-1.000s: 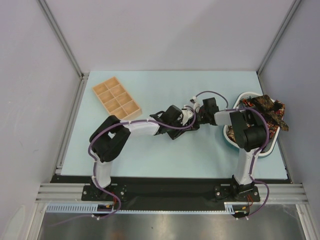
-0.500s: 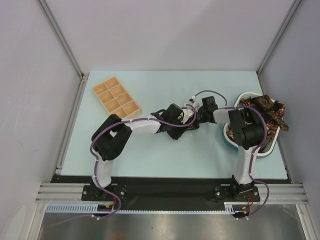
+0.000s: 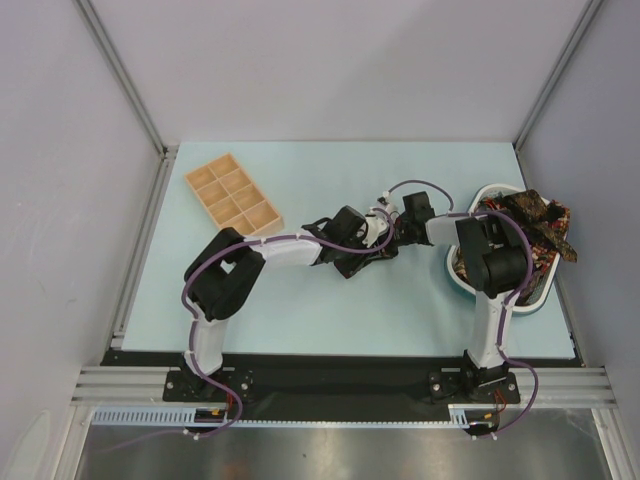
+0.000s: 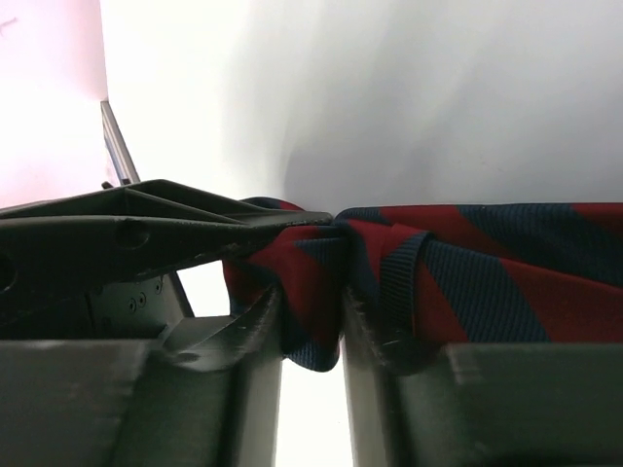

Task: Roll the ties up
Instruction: Roll the tie

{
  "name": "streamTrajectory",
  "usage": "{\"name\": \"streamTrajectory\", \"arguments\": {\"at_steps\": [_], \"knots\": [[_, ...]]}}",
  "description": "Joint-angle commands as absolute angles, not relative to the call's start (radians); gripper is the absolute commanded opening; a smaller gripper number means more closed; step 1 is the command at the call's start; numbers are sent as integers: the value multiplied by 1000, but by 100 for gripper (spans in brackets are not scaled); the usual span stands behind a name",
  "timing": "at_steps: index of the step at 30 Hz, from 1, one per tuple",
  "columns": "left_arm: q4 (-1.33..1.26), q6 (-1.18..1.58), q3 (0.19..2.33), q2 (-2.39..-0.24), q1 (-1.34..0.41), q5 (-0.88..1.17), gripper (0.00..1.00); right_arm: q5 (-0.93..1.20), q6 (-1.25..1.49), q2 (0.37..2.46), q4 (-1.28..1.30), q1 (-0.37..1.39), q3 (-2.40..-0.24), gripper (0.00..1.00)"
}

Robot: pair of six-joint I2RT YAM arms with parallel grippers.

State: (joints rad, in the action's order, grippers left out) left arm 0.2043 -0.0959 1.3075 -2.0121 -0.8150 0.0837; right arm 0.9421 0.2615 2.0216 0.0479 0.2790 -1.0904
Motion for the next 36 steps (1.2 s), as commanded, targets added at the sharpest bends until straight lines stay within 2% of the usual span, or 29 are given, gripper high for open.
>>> {"name": "streamTrajectory", "arguments": {"at_steps": [1, 12, 20, 21, 23, 24, 25, 26, 32, 36], "knots": [[271, -103, 1299, -2056, -811, 101, 36, 824, 230, 2036, 46, 284, -1075, 39], [302, -80, 1282, -2054, -813, 86, 33, 776, 305, 1869, -124, 227, -936, 48], [295, -75, 1259, -2026, -813, 61, 32, 530, 327, 1654, -196, 193, -809, 56], [293, -75, 1258, -2020, -813, 60, 32, 494, 330, 1626, -212, 195, -792, 60], [290, -74, 1253, -2017, -813, 58, 32, 405, 340, 1533, -232, 193, -737, 75], [291, -74, 1253, -2017, -813, 57, 32, 353, 342, 1499, -242, 195, -718, 79], [290, -74, 1253, -2019, -813, 58, 32, 319, 348, 1439, -247, 195, -703, 97], [291, -74, 1255, -2020, -813, 57, 32, 296, 360, 1407, -256, 195, -669, 100], [291, -71, 1250, -2010, -813, 57, 31, 89, 485, 1232, -307, 193, -582, 100], [295, -69, 1250, -2008, -813, 48, 31, 129, 472, 1140, -637, 210, -424, 100]]}}
